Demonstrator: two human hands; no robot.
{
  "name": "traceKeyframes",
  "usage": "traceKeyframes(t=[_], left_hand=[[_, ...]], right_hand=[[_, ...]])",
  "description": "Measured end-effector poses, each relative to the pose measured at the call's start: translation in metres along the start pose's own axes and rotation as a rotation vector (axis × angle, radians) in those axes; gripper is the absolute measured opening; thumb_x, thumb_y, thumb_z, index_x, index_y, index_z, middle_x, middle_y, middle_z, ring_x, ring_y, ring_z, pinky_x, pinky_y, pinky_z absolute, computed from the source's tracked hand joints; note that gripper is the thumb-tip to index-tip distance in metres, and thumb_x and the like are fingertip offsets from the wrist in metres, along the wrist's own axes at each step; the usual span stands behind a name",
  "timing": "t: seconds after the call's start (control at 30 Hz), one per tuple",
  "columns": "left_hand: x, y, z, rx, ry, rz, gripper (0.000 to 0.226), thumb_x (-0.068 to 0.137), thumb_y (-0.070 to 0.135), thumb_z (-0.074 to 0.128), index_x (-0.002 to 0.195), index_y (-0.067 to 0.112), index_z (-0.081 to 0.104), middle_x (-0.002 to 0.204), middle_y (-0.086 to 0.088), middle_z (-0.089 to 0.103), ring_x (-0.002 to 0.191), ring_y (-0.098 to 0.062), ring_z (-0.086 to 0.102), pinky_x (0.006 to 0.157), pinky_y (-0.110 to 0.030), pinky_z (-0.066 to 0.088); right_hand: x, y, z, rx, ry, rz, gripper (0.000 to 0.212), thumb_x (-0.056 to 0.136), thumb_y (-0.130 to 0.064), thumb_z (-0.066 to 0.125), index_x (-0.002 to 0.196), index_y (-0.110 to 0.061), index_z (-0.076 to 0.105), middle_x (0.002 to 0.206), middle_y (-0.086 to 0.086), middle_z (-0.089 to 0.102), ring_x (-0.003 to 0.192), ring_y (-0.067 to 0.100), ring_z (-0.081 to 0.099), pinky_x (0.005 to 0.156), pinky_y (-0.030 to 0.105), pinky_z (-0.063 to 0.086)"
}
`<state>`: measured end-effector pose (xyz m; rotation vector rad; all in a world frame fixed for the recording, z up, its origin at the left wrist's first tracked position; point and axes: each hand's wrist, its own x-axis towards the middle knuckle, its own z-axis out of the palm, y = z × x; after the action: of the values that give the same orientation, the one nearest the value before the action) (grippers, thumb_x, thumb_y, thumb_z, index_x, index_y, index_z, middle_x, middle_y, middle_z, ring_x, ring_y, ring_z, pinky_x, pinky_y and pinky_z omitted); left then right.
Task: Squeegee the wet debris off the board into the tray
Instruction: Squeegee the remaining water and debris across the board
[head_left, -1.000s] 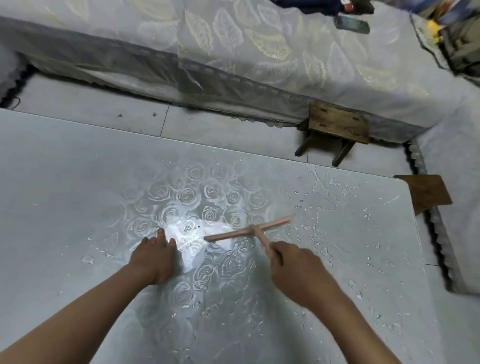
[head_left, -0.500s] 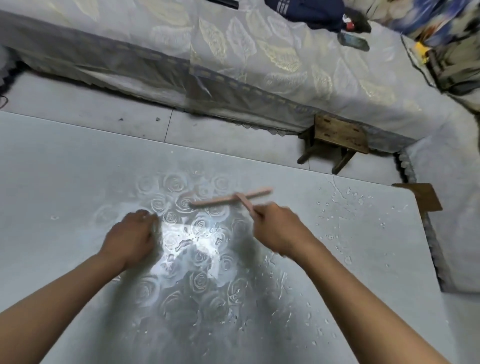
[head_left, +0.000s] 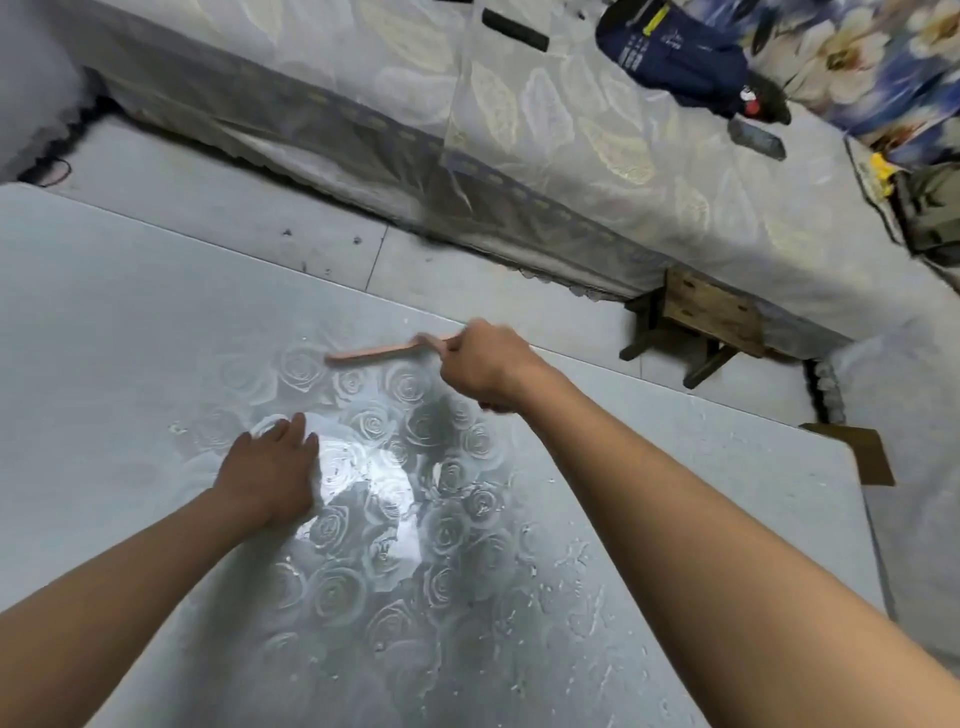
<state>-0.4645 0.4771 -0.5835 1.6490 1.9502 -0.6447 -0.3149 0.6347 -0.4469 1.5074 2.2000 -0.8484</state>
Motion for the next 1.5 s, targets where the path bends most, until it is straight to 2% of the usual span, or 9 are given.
traceKeyframes(t=[0.1, 0.27, 0.43, 0.6, 0.87, 1.0, 1.13, 1.3, 1.5], left_hand=[[0.005, -0.005, 0.0, 0.024, -0.017, 0.031, 0.059, 0.096, 0.038, 0.034, 0.149, 0.018, 0.02, 0.161, -0.007, 0.002, 0.146, -0.018, 0.016, 0.111, -0.04, 0.025], [0.008, -0.009, -0.001, 0.02, -0.044, 0.056, 0.061, 0.095, 0.031, 0.037, 0.151, 0.017, 0.016, 0.161, -0.009, 0.0, 0.147, -0.02, 0.013, 0.113, -0.041, 0.026], [0.008, -0.008, 0.003, 0.021, 0.004, 0.072, 0.064, 0.091, 0.028, 0.041, 0.149, 0.012, 0.019, 0.16, -0.015, 0.003, 0.145, -0.026, 0.019, 0.112, -0.037, 0.028], [0.008, -0.012, 0.011, -0.033, 0.06, 0.092, 0.063, 0.091, 0.024, 0.041, 0.149, 0.015, 0.021, 0.16, -0.01, 0.005, 0.142, -0.022, 0.024, 0.11, -0.032, 0.028], [0.01, -0.016, 0.016, -0.002, 0.086, 0.12, 0.061, 0.091, 0.021, 0.039, 0.149, 0.015, 0.022, 0.16, -0.011, 0.006, 0.141, -0.023, 0.025, 0.113, -0.034, 0.022], [0.009, -0.016, 0.011, 0.028, 0.088, 0.129, 0.06, 0.094, 0.034, 0.042, 0.148, 0.014, 0.026, 0.159, -0.013, 0.01, 0.141, -0.023, 0.027, 0.115, -0.036, 0.018], [0.009, -0.013, 0.008, 0.074, 0.076, 0.115, 0.058, 0.092, 0.032, 0.042, 0.146, 0.014, 0.029, 0.158, -0.014, 0.012, 0.138, -0.024, 0.032, 0.114, -0.037, 0.02], [0.011, -0.009, 0.002, 0.121, 0.08, 0.103, 0.054, 0.091, 0.029, 0.04, 0.142, 0.013, 0.033, 0.157, -0.015, 0.013, 0.134, -0.026, 0.037, 0.109, -0.036, 0.026], [0.009, -0.006, -0.004, 0.144, -0.016, 0.083, 0.059, 0.091, 0.031, 0.043, 0.145, 0.012, 0.03, 0.158, -0.017, 0.01, 0.138, -0.027, 0.032, 0.112, -0.041, 0.025]], right_hand=[[-0.028, 0.026, 0.014, -0.071, -0.047, -0.006, 0.038, 0.093, -0.021, 0.041, 0.129, -0.027, 0.052, 0.101, 0.014, 0.064, 0.08, 0.031, 0.058, 0.072, 0.034, 0.051], [-0.087, 0.077, -0.005, -0.007, -0.185, 0.155, 0.032, 0.098, -0.039, 0.037, 0.108, -0.028, 0.066, 0.067, 0.002, 0.054, 0.042, 0.018, 0.046, 0.035, 0.018, 0.036], [-0.051, 0.036, -0.016, -0.205, -0.068, -0.175, 0.046, 0.099, -0.03, 0.034, 0.136, -0.056, 0.036, 0.091, 0.016, 0.054, 0.082, 0.038, 0.04, 0.079, 0.032, 0.046], [0.031, -0.028, -0.001, -0.264, -0.048, -0.299, 0.031, 0.097, -0.03, 0.041, 0.118, -0.029, 0.063, 0.112, 0.013, 0.064, 0.104, 0.034, 0.056, 0.084, 0.034, 0.046], [-0.041, 0.09, 0.005, -0.117, -0.001, -0.116, 0.03, 0.1, -0.036, 0.039, 0.123, -0.033, 0.059, 0.076, 0.006, 0.053, 0.074, 0.032, 0.042, 0.074, 0.033, 0.044], [-0.084, 0.108, 0.004, -0.193, -0.124, -0.034, 0.035, 0.1, -0.038, 0.034, 0.13, -0.036, 0.054, 0.098, 0.01, 0.069, 0.093, 0.037, 0.06, 0.076, 0.035, 0.047], [-0.062, 0.076, -0.01, -0.23, -0.013, -0.136, 0.037, 0.099, -0.034, 0.035, 0.131, -0.047, 0.049, 0.107, 0.01, 0.069, 0.099, 0.038, 0.06, 0.081, 0.038, 0.049], [-0.028, 0.066, -0.004, -0.132, -0.03, 0.03, 0.029, 0.097, -0.028, 0.037, 0.109, -0.036, 0.061, 0.084, 0.009, 0.066, 0.062, 0.027, 0.057, 0.052, 0.025, 0.047], [-0.144, 0.12, 0.053, -0.077, -0.067, 0.07, 0.036, 0.101, -0.033, 0.033, 0.134, -0.033, 0.049, 0.103, 0.011, 0.069, 0.094, 0.035, 0.063, 0.075, 0.038, 0.05]])
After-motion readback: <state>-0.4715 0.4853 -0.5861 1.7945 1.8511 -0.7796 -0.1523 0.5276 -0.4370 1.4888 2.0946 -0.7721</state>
